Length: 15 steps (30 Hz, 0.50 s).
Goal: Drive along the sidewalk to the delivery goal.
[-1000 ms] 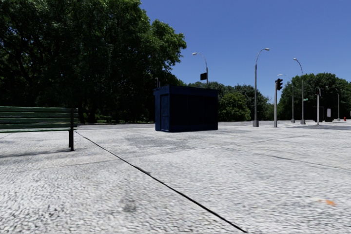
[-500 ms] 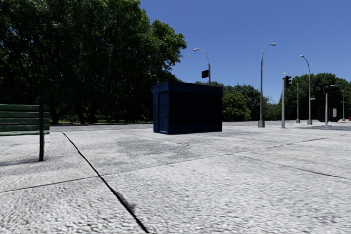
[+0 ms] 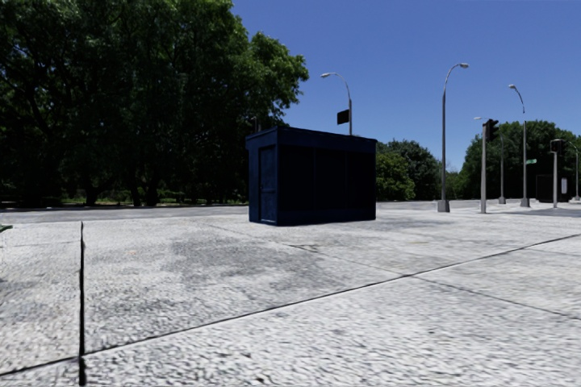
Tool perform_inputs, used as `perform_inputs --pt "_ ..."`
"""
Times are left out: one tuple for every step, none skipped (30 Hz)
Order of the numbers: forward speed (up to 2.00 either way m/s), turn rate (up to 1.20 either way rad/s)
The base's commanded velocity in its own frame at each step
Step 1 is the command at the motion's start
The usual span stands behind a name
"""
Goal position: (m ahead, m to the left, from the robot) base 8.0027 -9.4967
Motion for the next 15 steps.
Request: perform_inputs --pt "2.0 0.0" --pt "2.0 0.0" --pt "2.0 0.0" --pt "2.0 0.0" --pt "2.0 0.0" --pt "2.0 0.0" --pt "2.0 0.0" --pt "2.0 0.0" --pt "2.0 0.0" --pt "2.0 0.0" --pt "2.0 0.0" --pt "2.0 0.0" --pt "2.0 0.0" --pt "2.0 0.0" --pt "2.0 -0.25"
